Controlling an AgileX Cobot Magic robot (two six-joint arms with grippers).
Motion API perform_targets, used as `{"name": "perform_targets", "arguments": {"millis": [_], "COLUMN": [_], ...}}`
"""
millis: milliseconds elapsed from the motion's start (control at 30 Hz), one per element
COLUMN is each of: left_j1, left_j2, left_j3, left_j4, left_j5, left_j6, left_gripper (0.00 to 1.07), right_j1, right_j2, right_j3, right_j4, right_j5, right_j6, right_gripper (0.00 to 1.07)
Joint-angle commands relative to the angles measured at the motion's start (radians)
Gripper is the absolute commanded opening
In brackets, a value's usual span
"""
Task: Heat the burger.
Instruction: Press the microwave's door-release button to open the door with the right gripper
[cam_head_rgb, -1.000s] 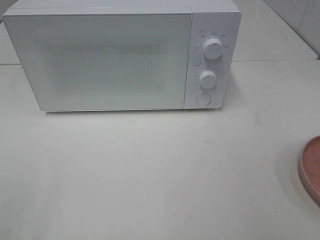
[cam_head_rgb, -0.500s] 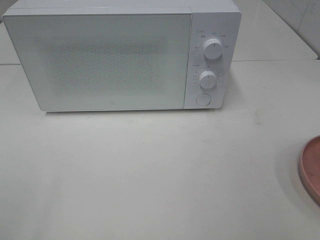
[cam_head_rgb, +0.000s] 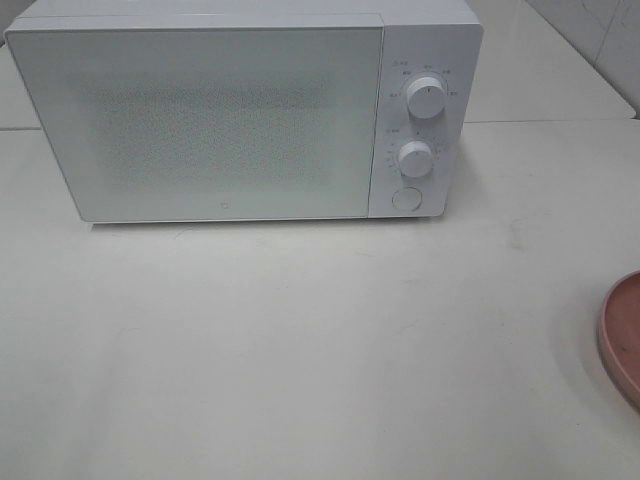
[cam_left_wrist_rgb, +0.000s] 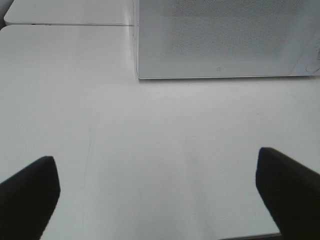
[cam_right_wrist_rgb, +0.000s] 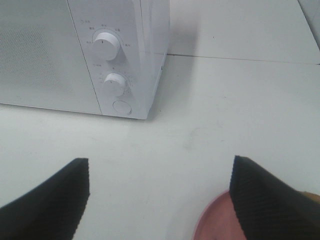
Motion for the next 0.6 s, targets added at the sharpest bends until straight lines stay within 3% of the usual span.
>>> {"name": "perform_targets", "arguments": {"millis": [33,600], "left_j1": [-0.001,-0.001], "left_j2": [-0.016,-0.016], "left_j3": [0.000,0.000], "left_j4": [-0.005,-0.005], "left_j5": [-0.006,-0.006], "left_j6": [0.000,0.000], "left_gripper": [1.00,1.00], "right_j1": [-0.003,-0.003], "right_j2": [0.104,0.476], "right_j3": [-0.005,-0.005], "right_j4": [-0.001,-0.001], "right_j5": [-0.124,-0.436], "right_j6": [0.001,0.001], "right_gripper": [0.75,0.75]}}
